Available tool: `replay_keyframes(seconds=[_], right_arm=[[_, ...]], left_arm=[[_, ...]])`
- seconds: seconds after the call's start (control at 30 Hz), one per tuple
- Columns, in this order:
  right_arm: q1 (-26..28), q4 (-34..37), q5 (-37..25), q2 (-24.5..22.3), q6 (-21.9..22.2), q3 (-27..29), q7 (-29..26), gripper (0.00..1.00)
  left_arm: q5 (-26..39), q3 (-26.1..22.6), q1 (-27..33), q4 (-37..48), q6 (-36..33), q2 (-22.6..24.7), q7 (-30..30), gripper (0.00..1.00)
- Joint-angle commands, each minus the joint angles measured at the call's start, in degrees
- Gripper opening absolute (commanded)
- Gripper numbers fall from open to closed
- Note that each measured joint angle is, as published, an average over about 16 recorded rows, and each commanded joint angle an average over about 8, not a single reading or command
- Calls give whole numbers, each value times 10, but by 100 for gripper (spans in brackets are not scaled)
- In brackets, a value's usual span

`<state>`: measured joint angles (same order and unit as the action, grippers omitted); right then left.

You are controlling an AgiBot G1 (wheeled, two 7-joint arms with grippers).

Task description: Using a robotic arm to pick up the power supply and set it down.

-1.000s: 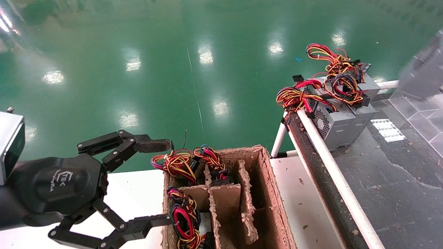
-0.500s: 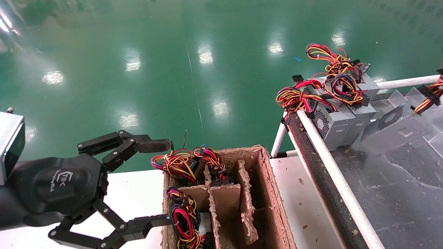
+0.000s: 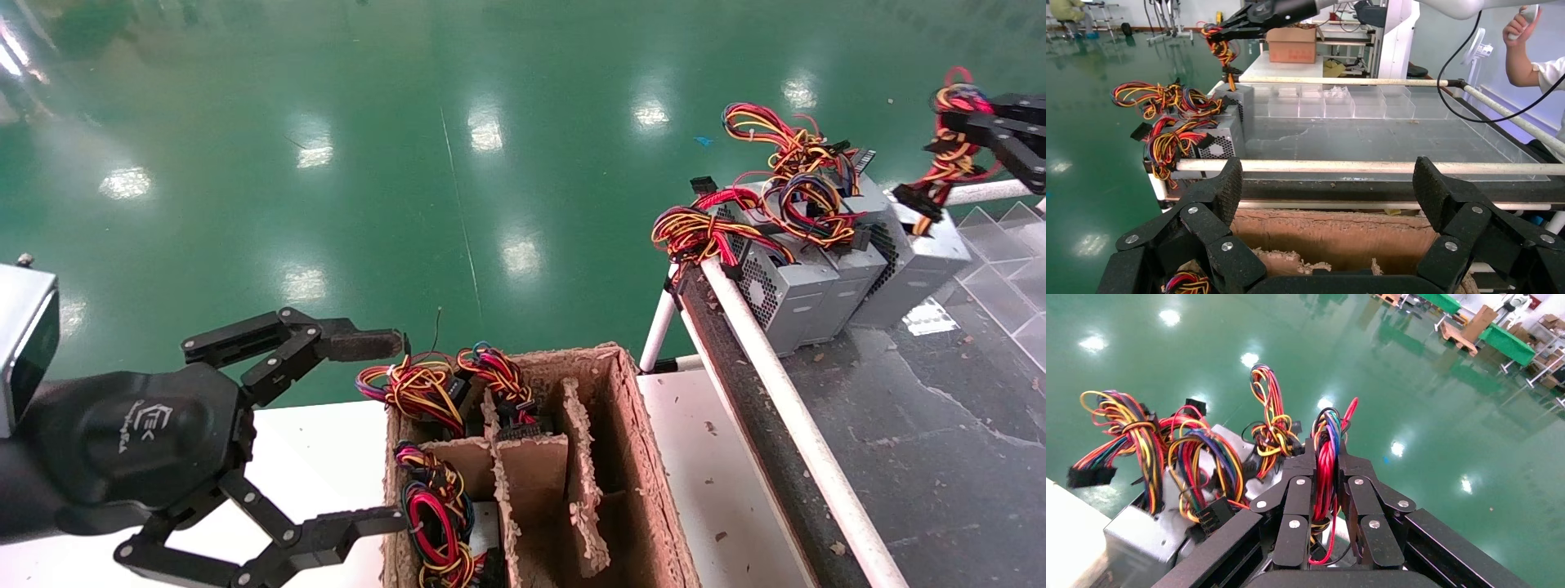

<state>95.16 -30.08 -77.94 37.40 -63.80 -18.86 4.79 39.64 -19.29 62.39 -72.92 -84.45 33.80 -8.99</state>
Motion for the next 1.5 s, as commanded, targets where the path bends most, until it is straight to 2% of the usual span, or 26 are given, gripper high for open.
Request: replay_keyframes(seconds=[0.03,0.1,0.17,0.37,0.43,1.1,1.33,1.5], right_arm=[[9,7,-10,13,7,-6,3,0],[17,21,-18,25,13,-11,7,0],[25,36,-24,36,17,-15,11,8],[44,80,-30,59,24,-19,29,83],[49,93,-30,63,22,-19,36,100],[75,142,-24,59,-23,-18,86,100],[68,145,0,55,-28,-4,100,100],[47,117,22,50,-39,1,92,100]], left_arm=[[0,0,0,0,0,0,0,100],[0,0,0,0,0,0,0,100],[0,0,0,0,0,0,0,100],[0,0,0,0,0,0,0,100],[0,0,0,0,0,0,0,100],[0,0,0,0,0,0,0,100],[0,0,0,0,0,0,0,100],[0,0,0,0,0,0,0,100]])
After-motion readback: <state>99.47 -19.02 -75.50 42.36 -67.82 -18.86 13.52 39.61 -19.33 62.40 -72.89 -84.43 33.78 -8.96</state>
